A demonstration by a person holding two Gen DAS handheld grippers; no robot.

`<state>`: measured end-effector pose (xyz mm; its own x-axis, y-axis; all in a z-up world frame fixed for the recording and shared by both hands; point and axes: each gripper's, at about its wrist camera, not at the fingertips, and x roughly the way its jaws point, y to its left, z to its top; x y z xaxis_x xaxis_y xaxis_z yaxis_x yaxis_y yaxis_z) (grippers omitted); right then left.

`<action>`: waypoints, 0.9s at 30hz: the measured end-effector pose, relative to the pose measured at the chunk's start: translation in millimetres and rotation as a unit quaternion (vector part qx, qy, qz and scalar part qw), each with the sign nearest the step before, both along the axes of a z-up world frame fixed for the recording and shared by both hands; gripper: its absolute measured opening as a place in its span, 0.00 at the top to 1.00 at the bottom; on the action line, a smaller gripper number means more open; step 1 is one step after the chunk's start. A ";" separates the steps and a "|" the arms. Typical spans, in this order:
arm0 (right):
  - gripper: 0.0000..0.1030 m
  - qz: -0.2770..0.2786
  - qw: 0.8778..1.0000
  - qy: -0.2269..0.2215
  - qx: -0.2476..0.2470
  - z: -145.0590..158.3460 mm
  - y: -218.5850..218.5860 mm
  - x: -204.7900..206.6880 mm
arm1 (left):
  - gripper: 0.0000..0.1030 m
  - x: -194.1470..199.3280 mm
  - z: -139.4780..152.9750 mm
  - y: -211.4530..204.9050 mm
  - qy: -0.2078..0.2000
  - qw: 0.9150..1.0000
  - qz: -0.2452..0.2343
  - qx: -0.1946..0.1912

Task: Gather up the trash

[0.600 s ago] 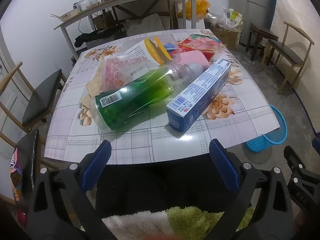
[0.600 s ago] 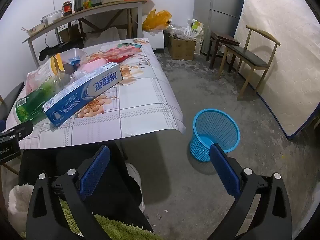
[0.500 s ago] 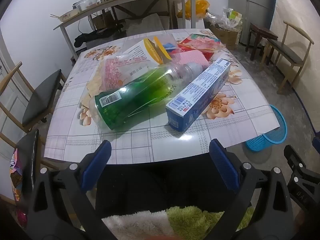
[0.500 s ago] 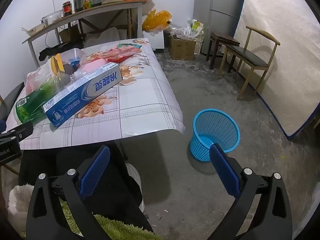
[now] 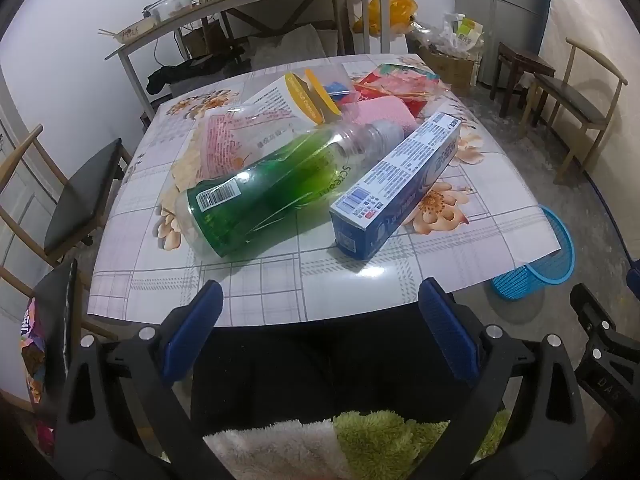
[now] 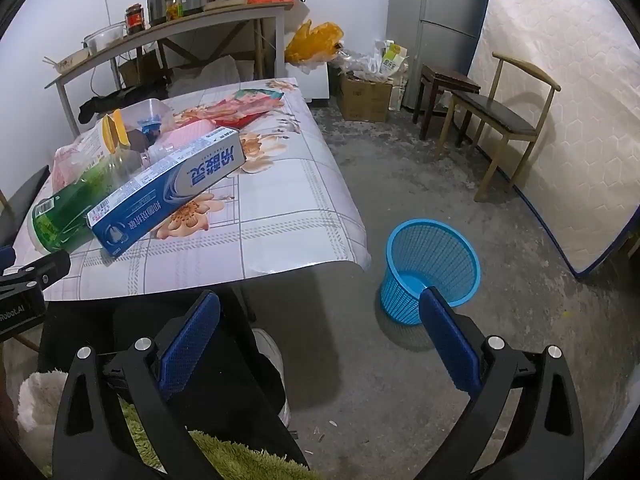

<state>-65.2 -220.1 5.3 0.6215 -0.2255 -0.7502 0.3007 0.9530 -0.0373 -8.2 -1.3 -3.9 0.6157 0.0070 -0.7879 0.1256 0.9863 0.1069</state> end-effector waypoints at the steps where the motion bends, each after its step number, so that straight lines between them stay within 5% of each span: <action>1: 0.06 0.000 1.000 -0.001 0.001 -0.4 -0.1 0.0 | 0.08 6.7 -0.7 -0.6 0.004 1.000 -0.007 0.002; 27: 0.06 0.000 1.000 0.002 0.004 -1.7 -1.2 3.2 | 0.08 5.2 -13.8 1.9 0.014 1.000 -0.007 0.004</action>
